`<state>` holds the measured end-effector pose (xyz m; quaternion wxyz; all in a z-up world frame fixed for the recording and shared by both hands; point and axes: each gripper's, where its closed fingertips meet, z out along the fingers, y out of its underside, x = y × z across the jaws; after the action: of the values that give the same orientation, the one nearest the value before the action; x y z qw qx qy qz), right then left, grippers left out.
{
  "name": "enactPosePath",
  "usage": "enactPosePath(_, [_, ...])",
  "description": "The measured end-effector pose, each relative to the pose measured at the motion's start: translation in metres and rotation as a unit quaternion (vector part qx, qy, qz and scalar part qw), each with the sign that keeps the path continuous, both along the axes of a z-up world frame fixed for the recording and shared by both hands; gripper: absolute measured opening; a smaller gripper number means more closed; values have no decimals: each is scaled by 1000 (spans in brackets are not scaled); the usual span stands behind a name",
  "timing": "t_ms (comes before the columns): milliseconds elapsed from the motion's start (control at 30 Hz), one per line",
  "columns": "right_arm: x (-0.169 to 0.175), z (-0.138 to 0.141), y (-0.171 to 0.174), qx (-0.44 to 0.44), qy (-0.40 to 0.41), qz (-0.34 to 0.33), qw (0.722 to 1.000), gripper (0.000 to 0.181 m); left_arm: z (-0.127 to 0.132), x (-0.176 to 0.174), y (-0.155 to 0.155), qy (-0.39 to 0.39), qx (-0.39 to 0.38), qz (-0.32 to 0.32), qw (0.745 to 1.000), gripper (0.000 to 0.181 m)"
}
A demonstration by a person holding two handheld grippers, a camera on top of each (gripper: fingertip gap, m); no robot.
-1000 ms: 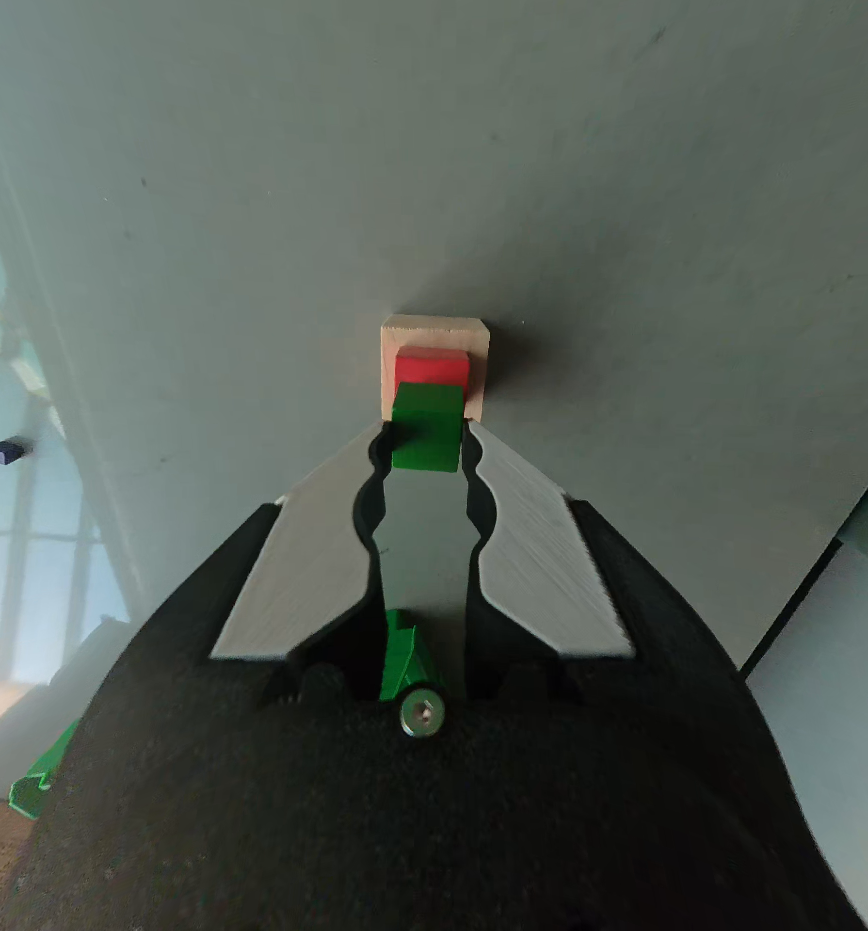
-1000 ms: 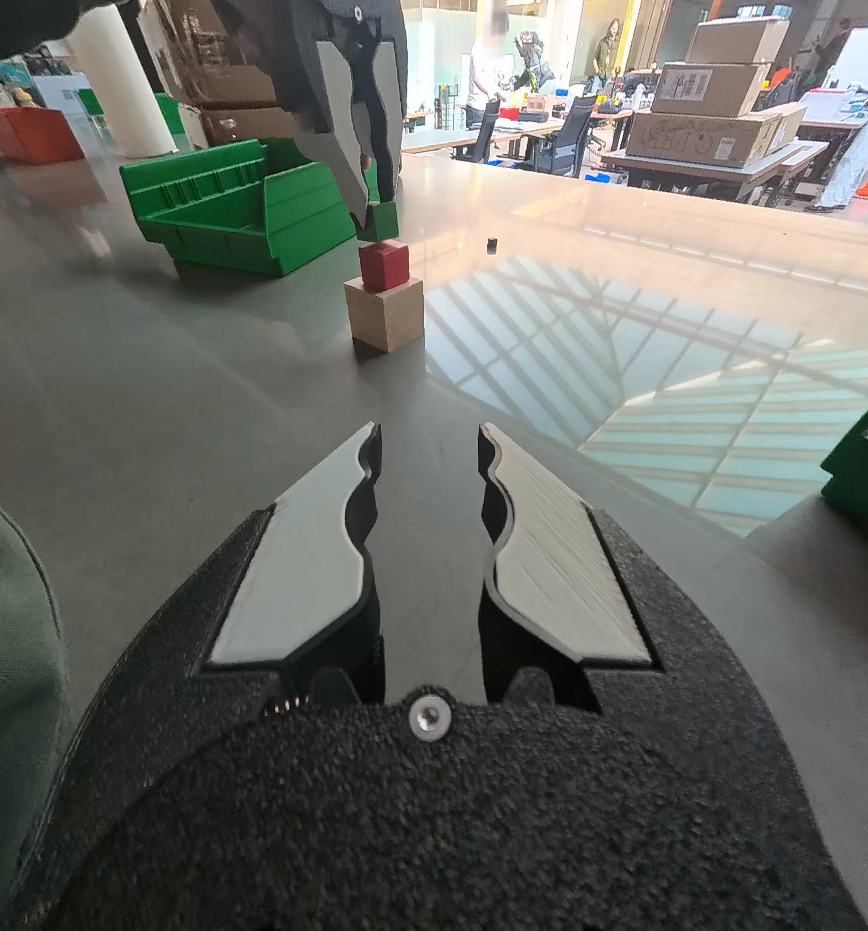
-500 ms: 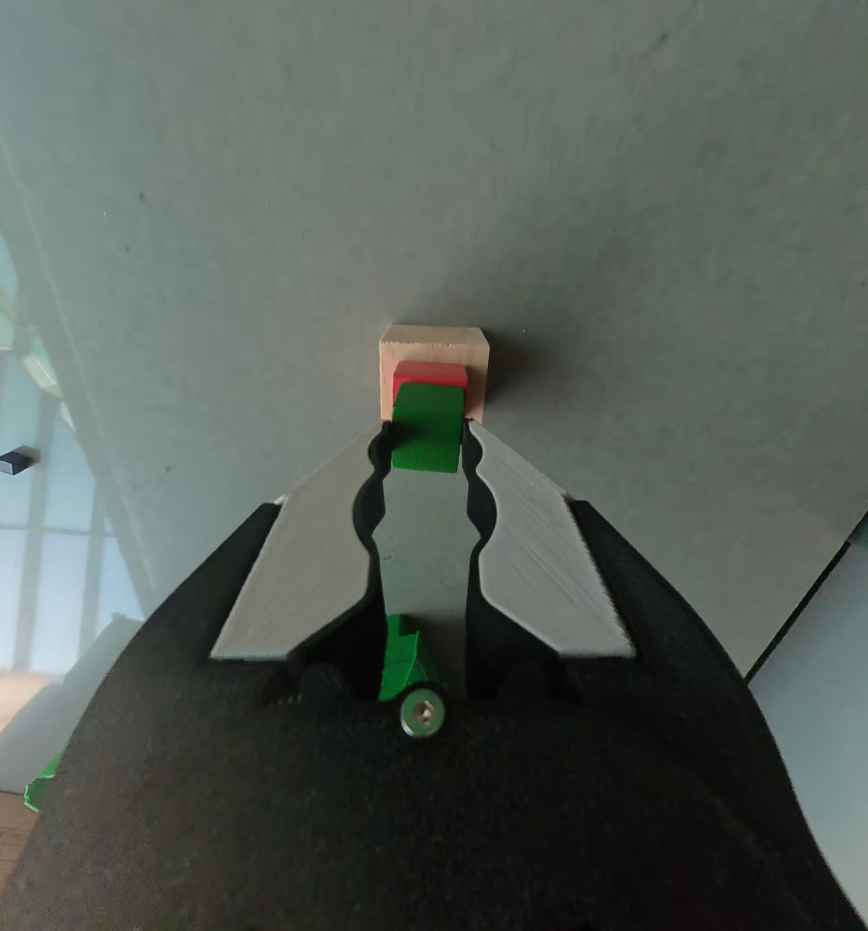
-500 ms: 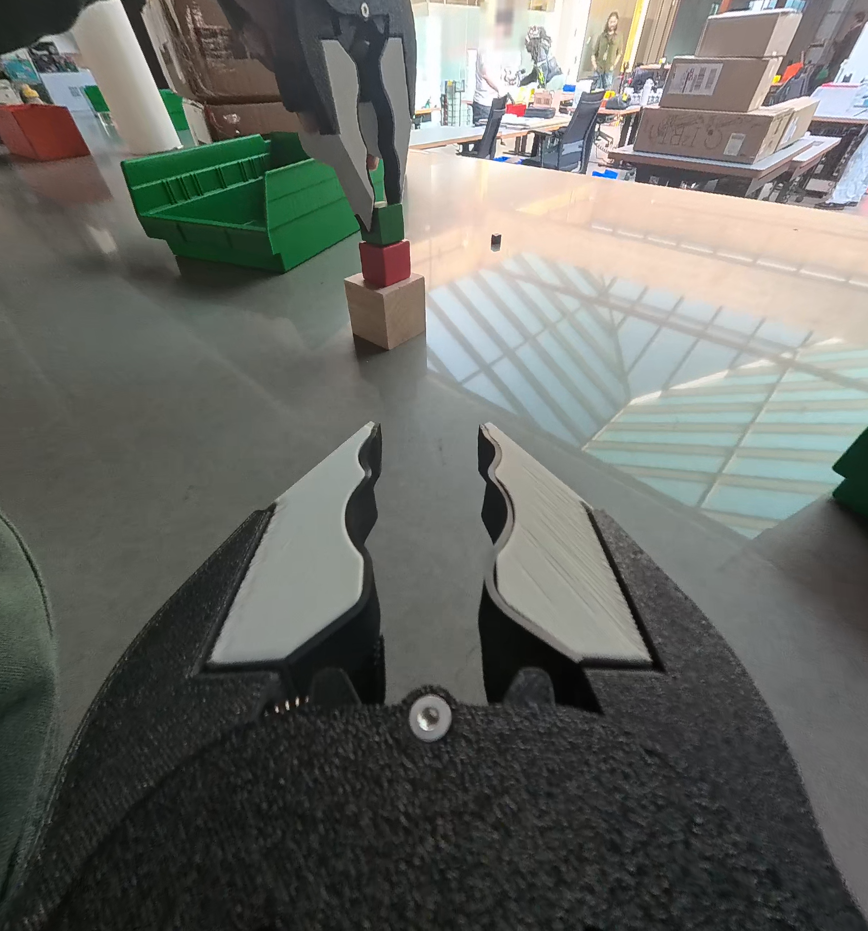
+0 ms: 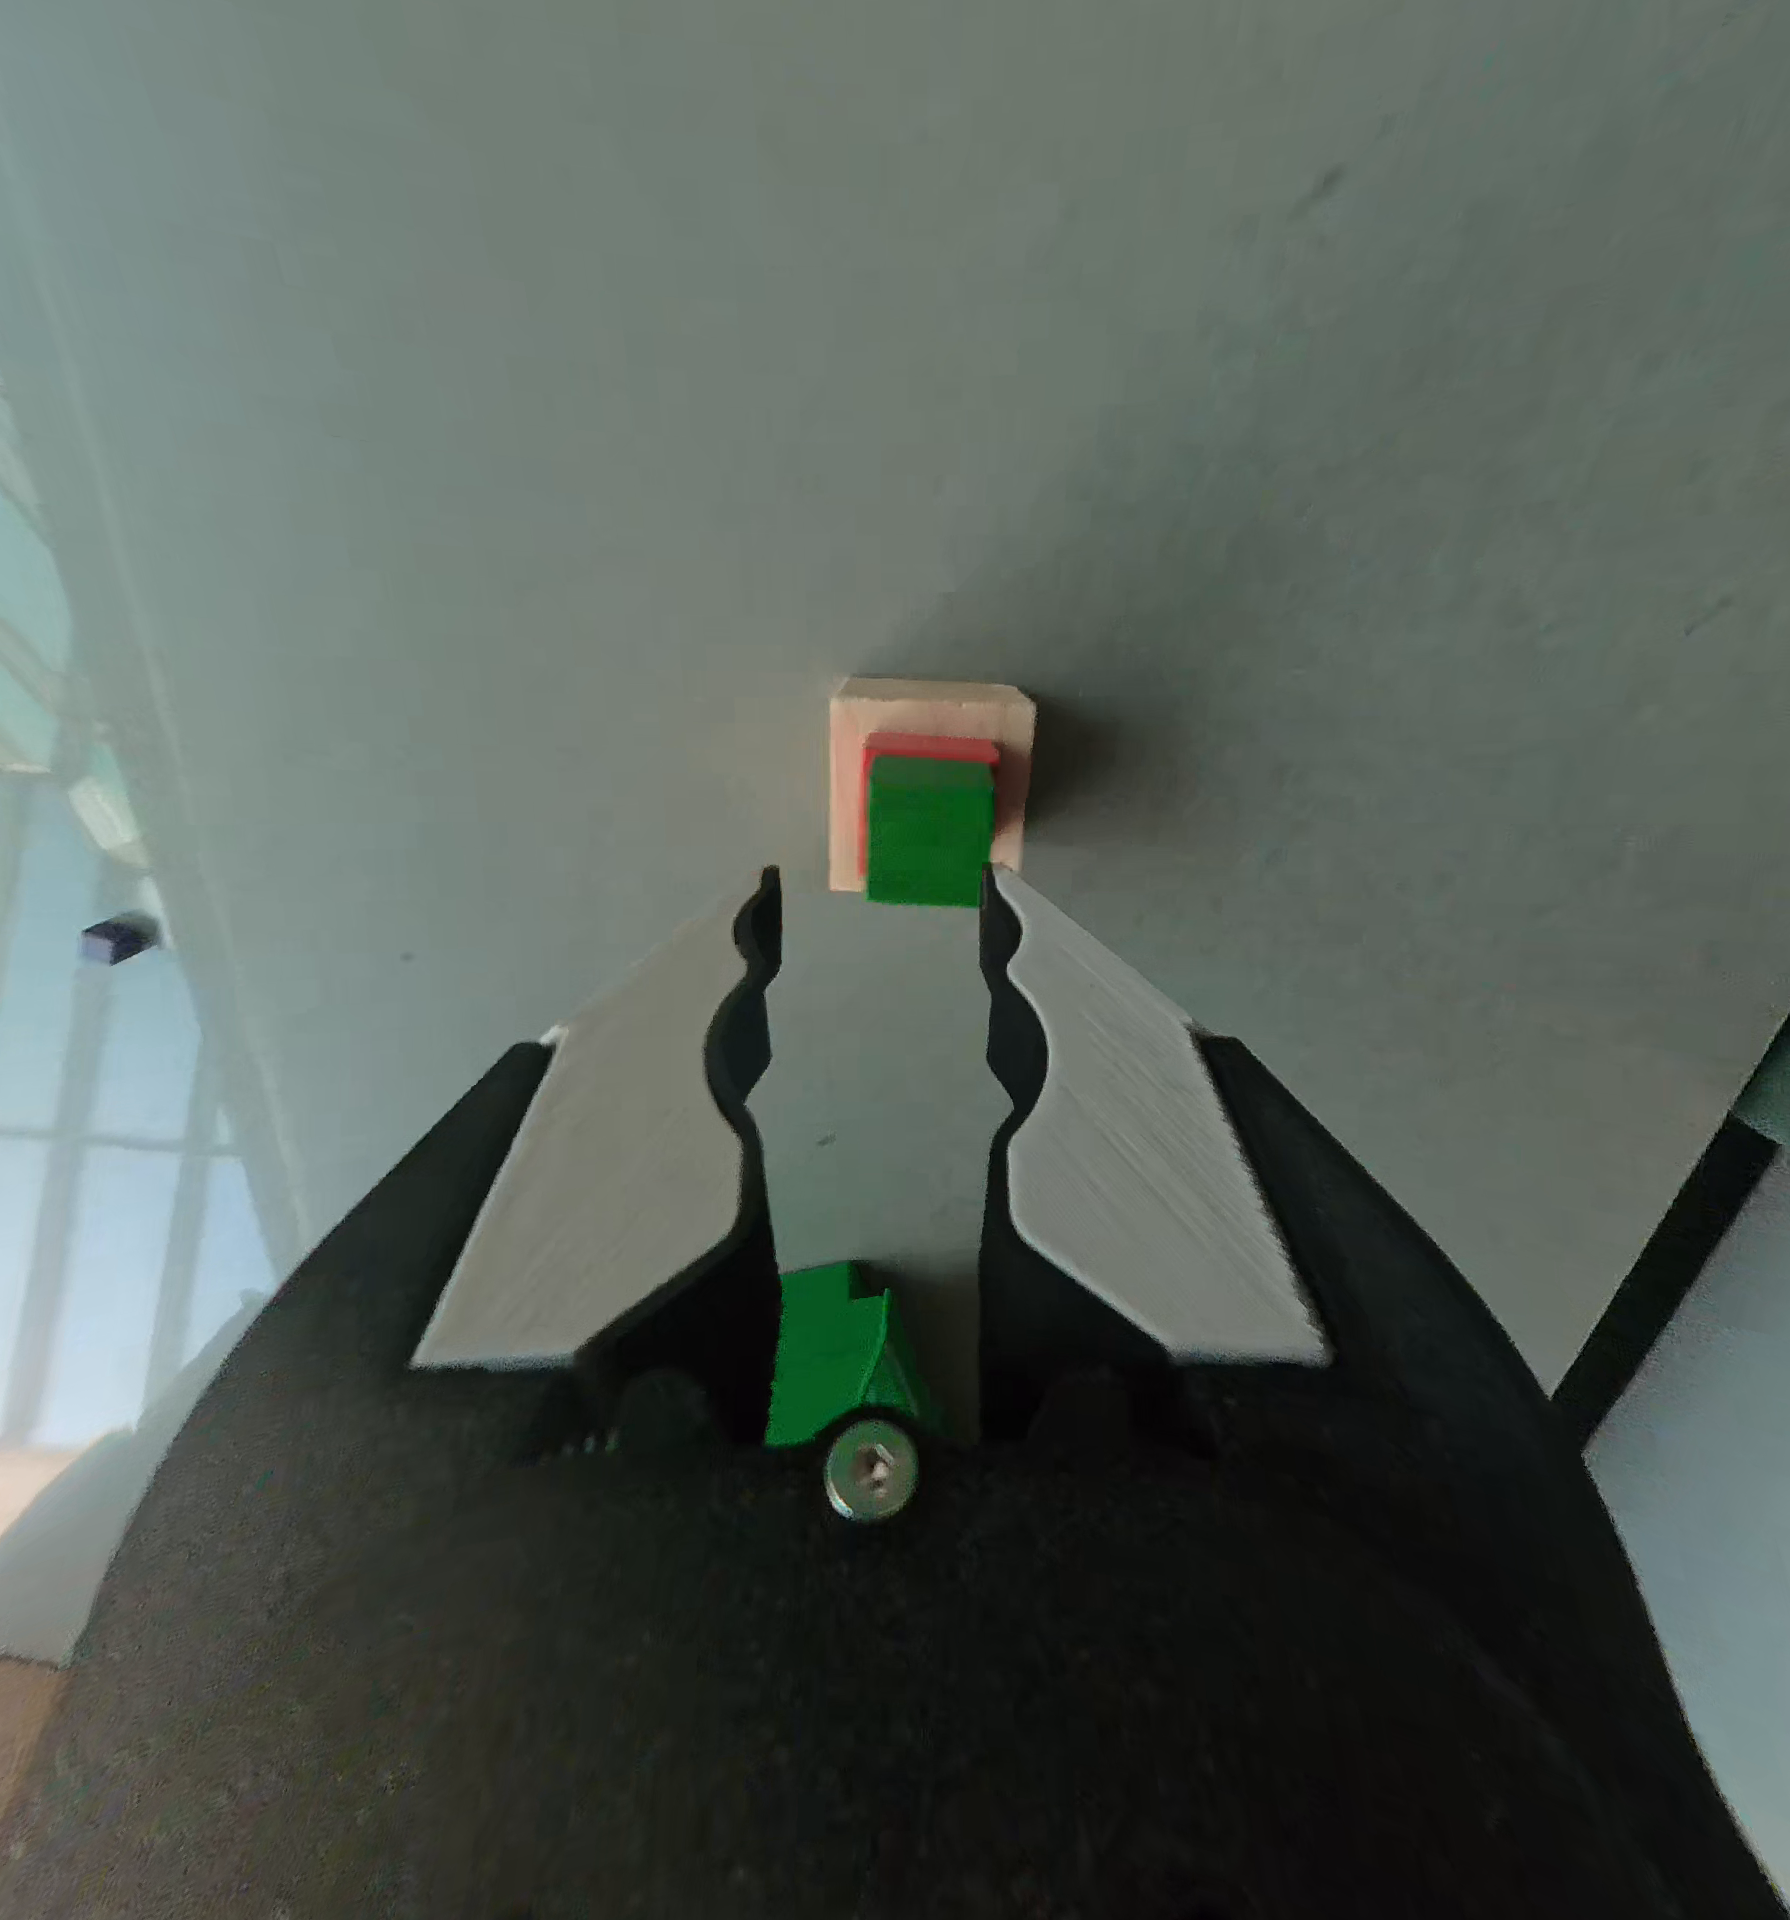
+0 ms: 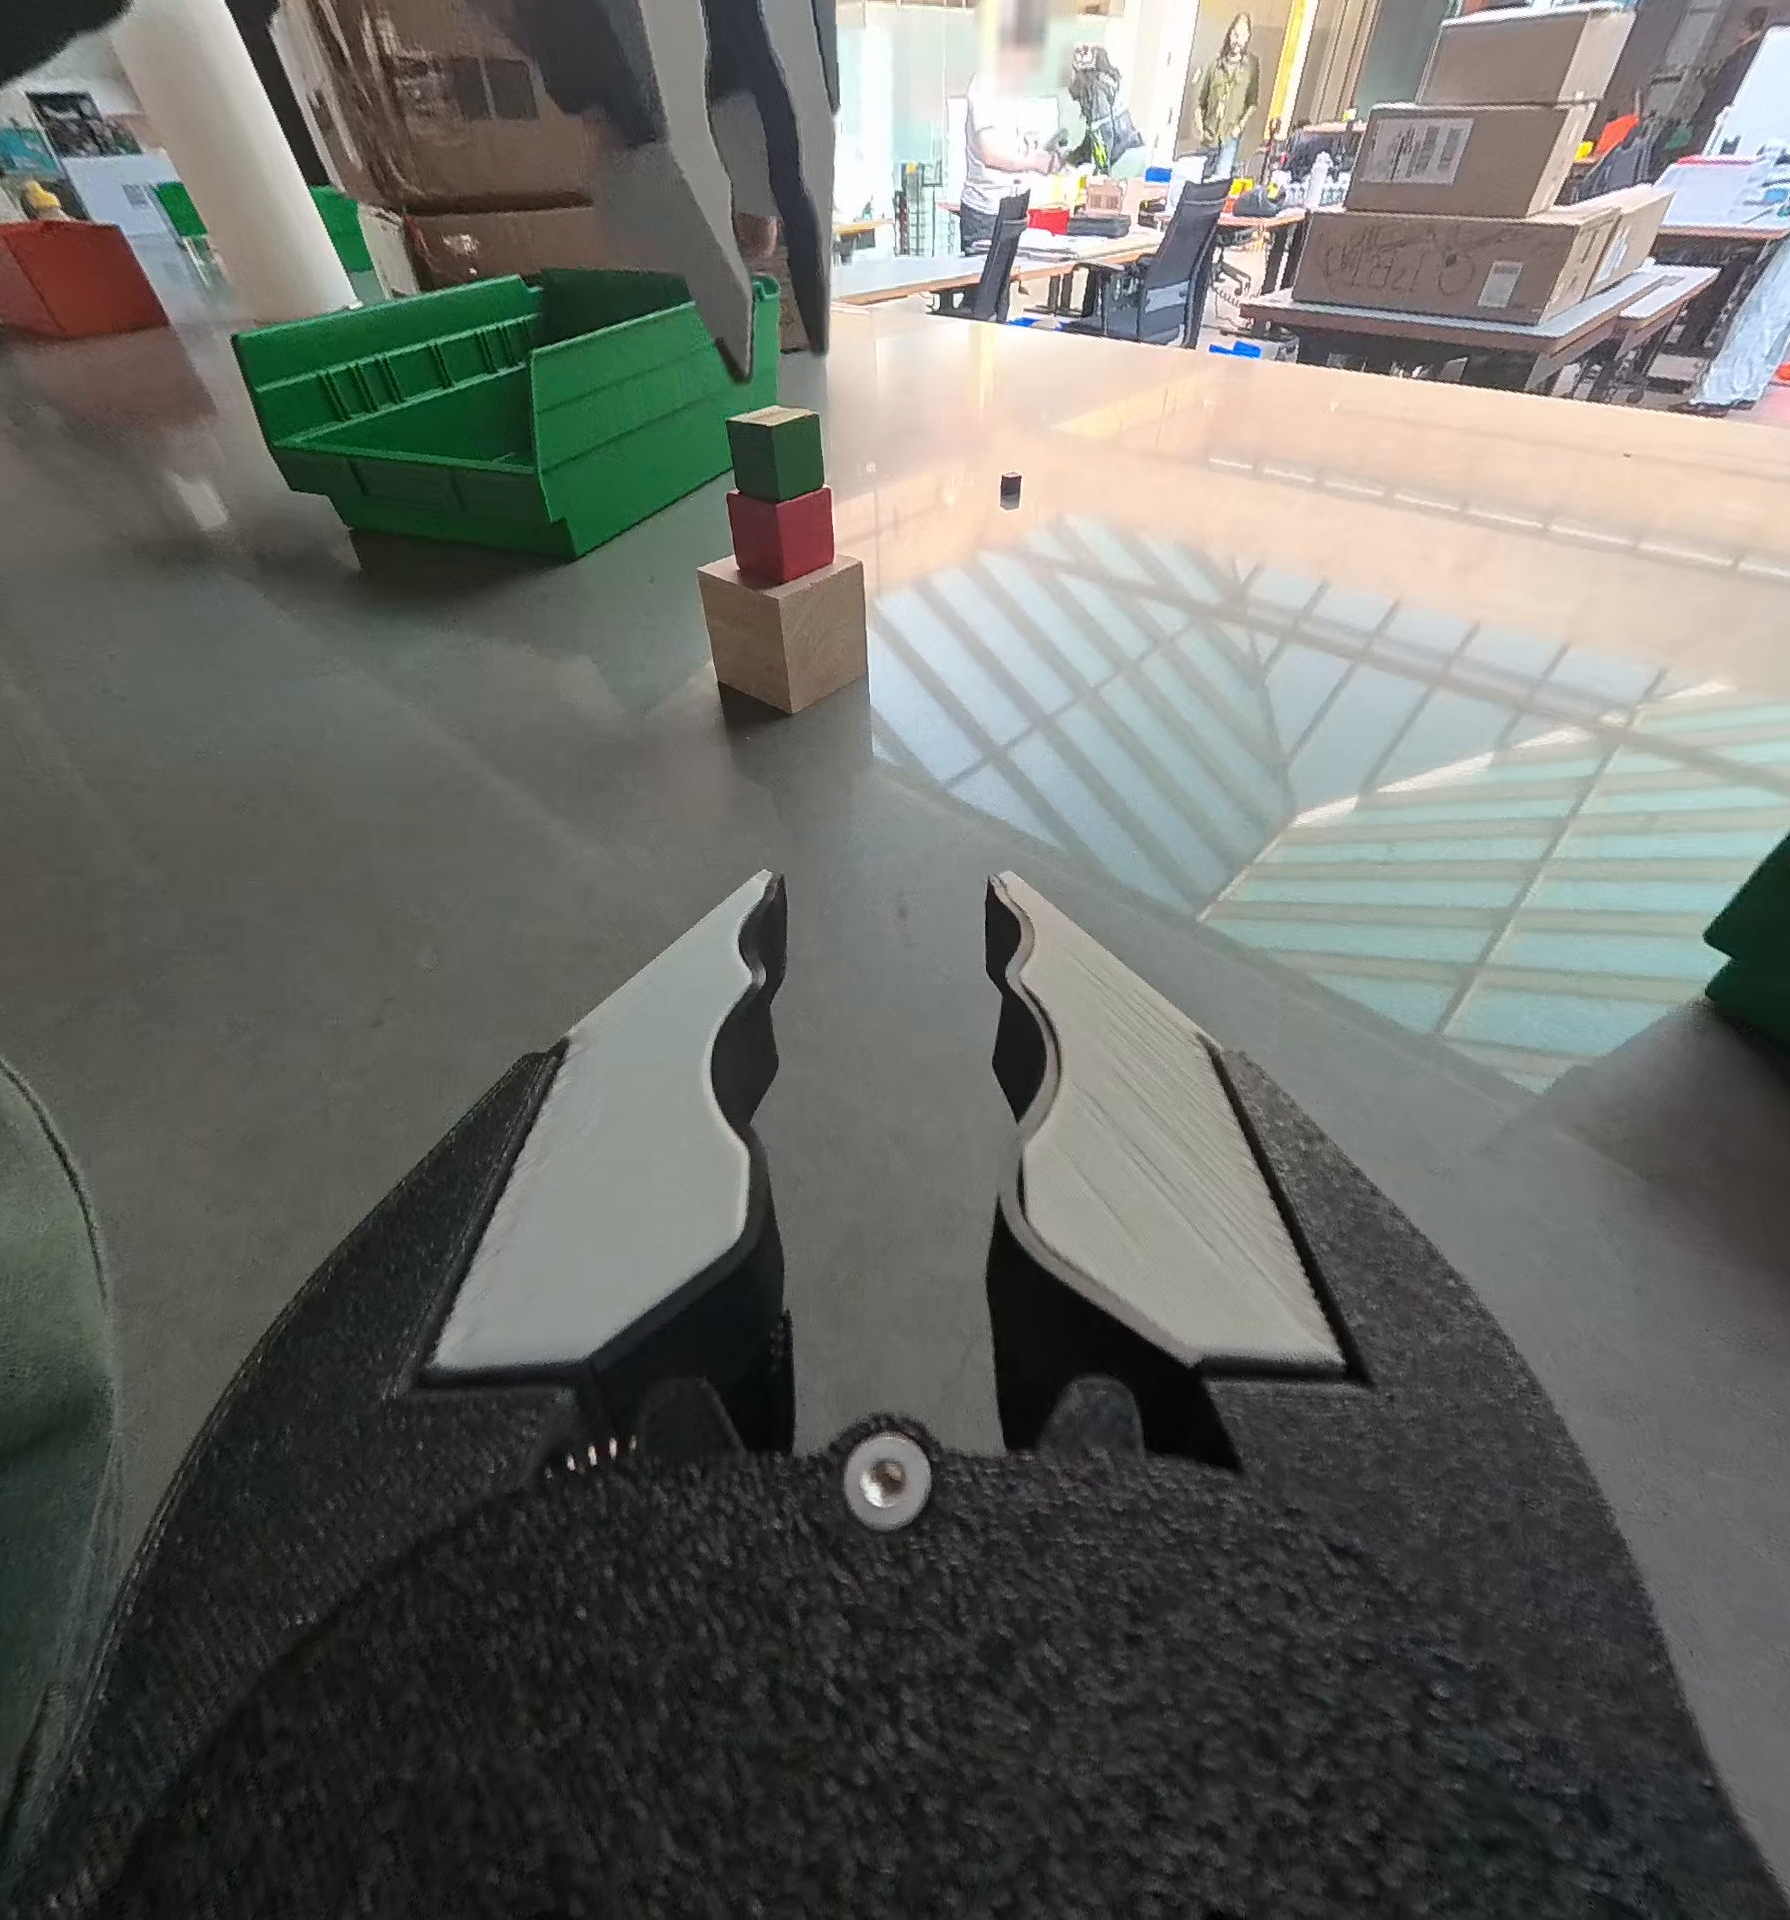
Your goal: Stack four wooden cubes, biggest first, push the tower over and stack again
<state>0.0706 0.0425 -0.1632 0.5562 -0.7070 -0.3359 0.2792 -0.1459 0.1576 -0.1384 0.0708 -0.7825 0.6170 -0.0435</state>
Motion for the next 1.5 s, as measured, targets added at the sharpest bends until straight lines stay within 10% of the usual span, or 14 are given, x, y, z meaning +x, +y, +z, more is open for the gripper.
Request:
enactPosePath(233, [-5, 0, 2, -1, 0, 7, 1000, 38, 22, -44, 102, -69, 124, 144, 979, 37])
enactPosePath(433, [-8, -1, 4, -2, -7, 8, 1000, 38, -36, -104, 199, -132, 142, 404, 894, 39])
enactPosePath(633, [7, -3, 10, -11, 1, -15, 1000, 38, -84, -119, 235, -178, 153, 488, 841, 38])
enactPosePath(1267, [5, -2, 16, -13, 6, -17, 1000, 38, -108, -119, 241, -150, 137, 474, 857, 10])
enactPosePath(1500, [8, 5, 10, -1, 1, -16, 1000, 38, -9, -25, 173, -288, 102, 174, 936, 10])
